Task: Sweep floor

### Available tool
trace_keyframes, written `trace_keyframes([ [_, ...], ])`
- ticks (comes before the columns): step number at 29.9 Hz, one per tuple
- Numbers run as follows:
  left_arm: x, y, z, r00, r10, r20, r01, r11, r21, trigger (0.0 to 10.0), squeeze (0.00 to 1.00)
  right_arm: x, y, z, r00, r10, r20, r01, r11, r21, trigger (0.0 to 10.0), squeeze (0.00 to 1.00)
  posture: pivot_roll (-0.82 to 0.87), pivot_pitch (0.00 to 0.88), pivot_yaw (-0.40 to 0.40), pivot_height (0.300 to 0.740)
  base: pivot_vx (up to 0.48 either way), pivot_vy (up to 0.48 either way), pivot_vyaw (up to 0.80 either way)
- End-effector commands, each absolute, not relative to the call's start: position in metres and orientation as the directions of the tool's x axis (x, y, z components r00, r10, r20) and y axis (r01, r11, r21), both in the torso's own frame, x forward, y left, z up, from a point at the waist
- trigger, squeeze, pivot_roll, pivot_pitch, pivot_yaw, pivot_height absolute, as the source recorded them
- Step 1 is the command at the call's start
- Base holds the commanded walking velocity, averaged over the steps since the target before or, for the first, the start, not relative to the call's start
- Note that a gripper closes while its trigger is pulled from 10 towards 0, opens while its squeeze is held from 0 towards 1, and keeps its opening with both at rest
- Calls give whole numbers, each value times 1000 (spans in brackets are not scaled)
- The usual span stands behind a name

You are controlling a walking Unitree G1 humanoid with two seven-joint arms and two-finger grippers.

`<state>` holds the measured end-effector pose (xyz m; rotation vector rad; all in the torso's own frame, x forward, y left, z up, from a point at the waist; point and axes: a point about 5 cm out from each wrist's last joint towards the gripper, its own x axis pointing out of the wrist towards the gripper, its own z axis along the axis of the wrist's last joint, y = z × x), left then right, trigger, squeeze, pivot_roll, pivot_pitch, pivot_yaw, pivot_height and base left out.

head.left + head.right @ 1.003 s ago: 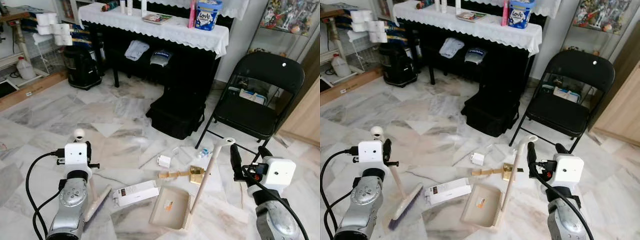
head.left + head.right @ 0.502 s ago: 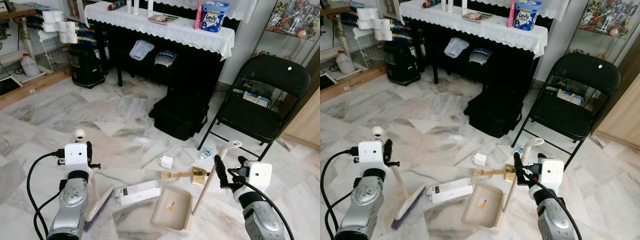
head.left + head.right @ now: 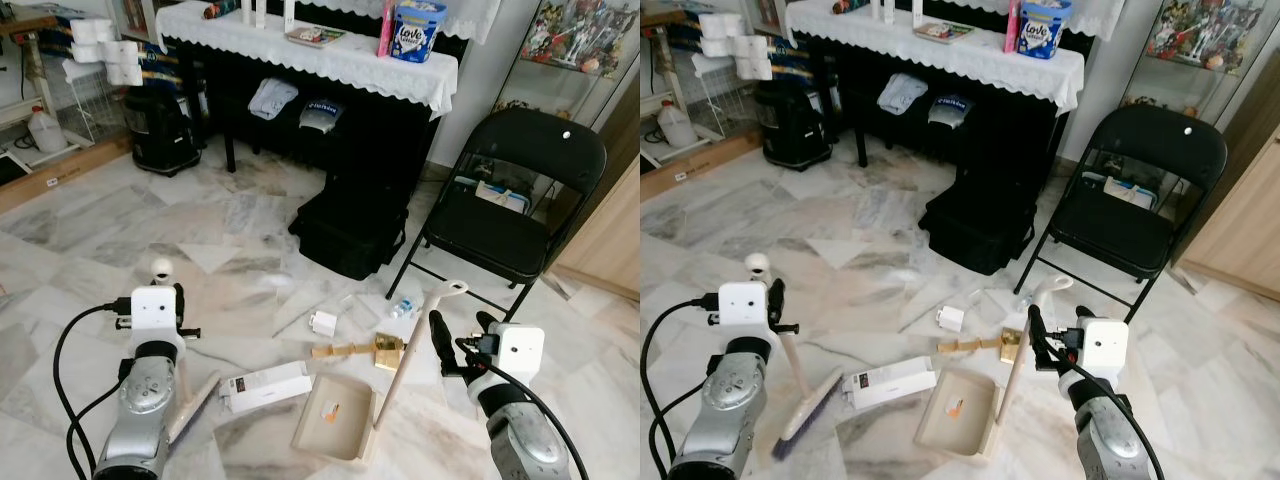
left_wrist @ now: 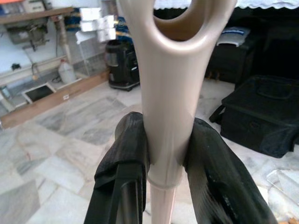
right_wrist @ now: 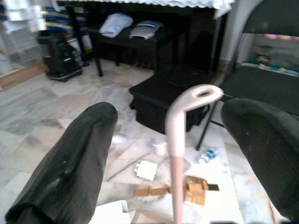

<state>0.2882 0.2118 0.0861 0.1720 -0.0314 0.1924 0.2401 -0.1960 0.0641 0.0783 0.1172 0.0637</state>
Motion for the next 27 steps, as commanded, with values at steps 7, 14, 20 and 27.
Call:
trace_keyframes([
  [7,291,213,90,979,195,55,-202,959,198,10000,0,242,-194,68,992,82,-92,-76,995,68,10000,0,-73,12,-69,740,86,0,0],
  [14,291,214,90,978,201,57,-208,960,186,10000,0,241,-194,69,993,83,-87,-77,995,66,10000,0,-72,11,-71,740,310,0,0],
  [20,291,214,90,978,201,61,-209,960,184,10000,0,242,-194,70,993,86,-84,-81,995,64,10000,0,-71,11,-72,740,298,0,0],
  [27,291,214,92,977,201,76,-212,963,167,10000,0,242,-193,71,993,88,-77,-83,995,63,10000,0,-71,12,-72,740,76,0,0],
])
